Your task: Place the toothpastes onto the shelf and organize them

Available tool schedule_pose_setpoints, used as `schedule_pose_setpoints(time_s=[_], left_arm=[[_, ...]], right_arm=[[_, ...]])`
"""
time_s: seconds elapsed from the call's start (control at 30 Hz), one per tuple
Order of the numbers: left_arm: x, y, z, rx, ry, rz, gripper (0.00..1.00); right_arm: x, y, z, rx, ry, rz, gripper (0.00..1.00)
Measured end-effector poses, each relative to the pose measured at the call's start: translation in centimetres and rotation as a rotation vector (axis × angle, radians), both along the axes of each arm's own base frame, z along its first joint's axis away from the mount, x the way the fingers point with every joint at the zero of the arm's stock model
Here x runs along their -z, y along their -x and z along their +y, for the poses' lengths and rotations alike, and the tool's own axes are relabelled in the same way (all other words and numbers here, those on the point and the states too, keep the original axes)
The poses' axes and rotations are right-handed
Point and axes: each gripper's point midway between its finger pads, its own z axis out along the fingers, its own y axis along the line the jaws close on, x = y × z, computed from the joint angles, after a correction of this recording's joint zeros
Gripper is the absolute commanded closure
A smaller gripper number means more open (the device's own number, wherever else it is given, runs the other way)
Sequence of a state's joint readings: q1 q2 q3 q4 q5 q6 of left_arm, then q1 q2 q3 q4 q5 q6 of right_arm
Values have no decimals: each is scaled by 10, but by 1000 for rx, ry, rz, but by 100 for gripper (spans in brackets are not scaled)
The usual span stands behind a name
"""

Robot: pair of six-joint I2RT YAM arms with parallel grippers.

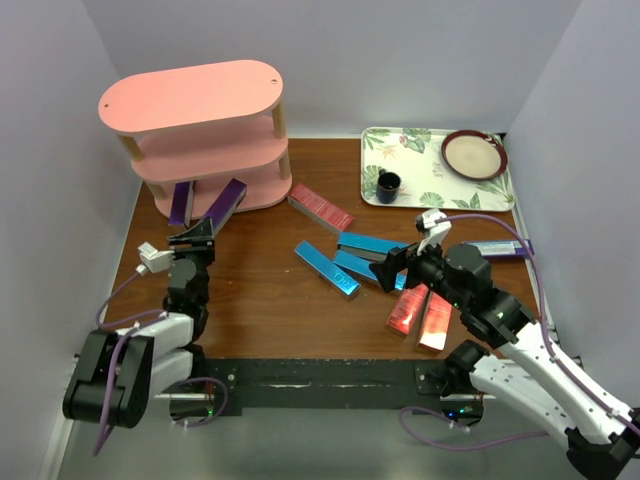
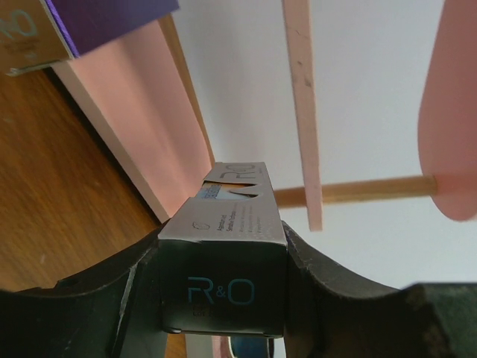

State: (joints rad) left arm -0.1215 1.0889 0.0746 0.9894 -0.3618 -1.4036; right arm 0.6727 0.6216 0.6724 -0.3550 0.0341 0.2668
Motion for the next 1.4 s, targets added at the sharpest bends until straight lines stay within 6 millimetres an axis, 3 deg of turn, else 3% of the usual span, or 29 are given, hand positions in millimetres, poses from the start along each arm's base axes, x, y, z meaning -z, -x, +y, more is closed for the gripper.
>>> schedule_pose_setpoints(time_s=[0.23,0.53,0.83,0.97,1.4], left_arm=[[22,-13,22,-146,-6,49,99],[15,-53,30,-238,-17,20,94],[31,-79,36,-297,-34,49,81],[33,-86,33,-304,-35,52,67],[46,-94,20,-282,-40,99,46]], right_arm=[[3,1,1,-9,8,9,1],[11,0,5,-27,28,36,2],[17,1,8,-46,40,52,2],[19,2,9,-55,41,57,2],[18,3,10,-61,39,56,1]])
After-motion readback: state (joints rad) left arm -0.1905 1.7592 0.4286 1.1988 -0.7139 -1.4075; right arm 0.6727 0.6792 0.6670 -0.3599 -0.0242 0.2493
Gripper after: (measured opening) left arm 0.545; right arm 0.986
